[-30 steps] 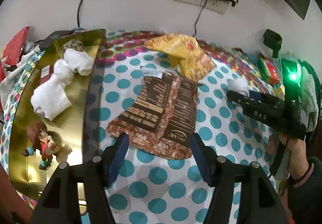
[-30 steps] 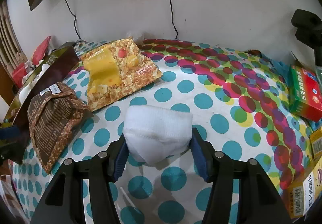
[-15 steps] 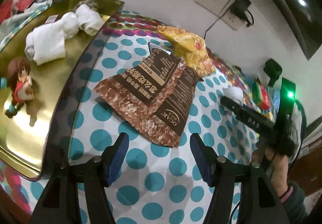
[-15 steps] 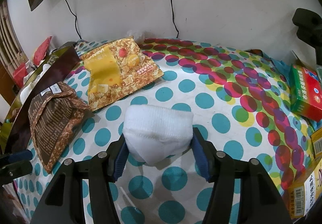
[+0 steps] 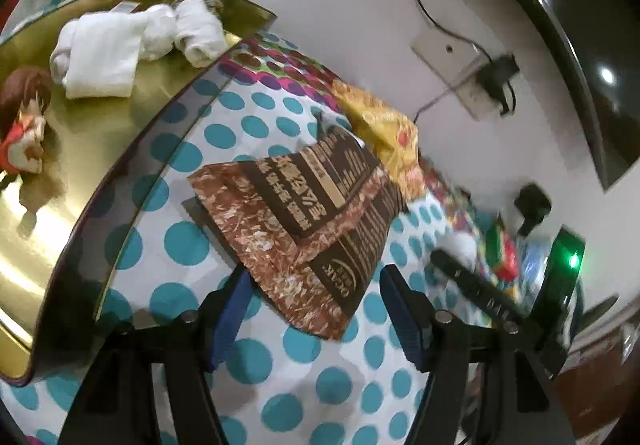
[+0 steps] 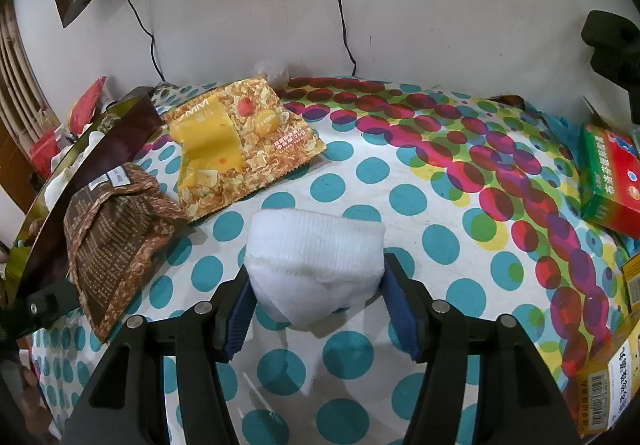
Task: Organize objects
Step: 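Grasp the brown OCAK snack bag with the left tool while the right tool holds the sock, then lift the brown snack bag up off the bed with the left tool, then carry the brown bag into the gold tin and open the left tool while the right tool holds the sock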
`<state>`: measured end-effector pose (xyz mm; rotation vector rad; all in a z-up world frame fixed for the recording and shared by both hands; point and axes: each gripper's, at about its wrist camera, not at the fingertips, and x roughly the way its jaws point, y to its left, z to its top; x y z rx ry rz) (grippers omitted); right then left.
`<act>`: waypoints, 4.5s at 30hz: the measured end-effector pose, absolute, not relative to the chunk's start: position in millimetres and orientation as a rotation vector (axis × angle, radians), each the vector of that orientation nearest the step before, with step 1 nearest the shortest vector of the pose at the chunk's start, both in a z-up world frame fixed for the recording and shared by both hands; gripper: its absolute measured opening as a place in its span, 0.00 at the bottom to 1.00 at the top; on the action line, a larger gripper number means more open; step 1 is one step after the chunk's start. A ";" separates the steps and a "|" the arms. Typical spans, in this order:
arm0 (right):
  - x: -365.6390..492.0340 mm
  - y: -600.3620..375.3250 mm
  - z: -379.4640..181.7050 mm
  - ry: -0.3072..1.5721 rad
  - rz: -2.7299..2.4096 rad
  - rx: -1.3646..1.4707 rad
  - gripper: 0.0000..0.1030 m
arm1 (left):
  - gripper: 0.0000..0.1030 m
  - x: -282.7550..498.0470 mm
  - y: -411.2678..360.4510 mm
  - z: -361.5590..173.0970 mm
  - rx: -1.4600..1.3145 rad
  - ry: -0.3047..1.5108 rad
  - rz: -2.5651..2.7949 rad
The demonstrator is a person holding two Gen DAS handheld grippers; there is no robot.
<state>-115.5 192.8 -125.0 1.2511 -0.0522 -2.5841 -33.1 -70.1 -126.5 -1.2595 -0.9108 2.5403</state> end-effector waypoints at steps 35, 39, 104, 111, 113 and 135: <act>-113.8 189.9 -125.5 -0.048 -2.581 1.253 0.60 | 0.59 -103.3 10.0 -107.8 -1.013 -0.485 2.576; -113.7 190.4 -125.5 -0.056 -2.579 1.252 0.60 | 0.55 -104.6 27.5 -101.5 -1.003 -0.349 2.556; -113.3 190.7 -126.7 -0.057 -2.580 1.254 0.60 | 0.01 -78.6 23.2 36.3 -0.721 -0.069 2.608; -113.6 187.7 -127.9 -0.046 -2.583 1.256 0.60 | 0.01 -73.9 -7.2 51.3 -0.718 -0.041 2.680; -111.8 188.0 -128.2 -0.046 -2.583 1.256 0.60 | 0.01 -73.0 -20.7 55.1 -0.720 -0.043 2.711; -112.4 184.1 -126.0 0.030 -2.604 1.272 0.60 | 0.01 -95.2 -158.5 68.1 -0.865 -0.015 2.993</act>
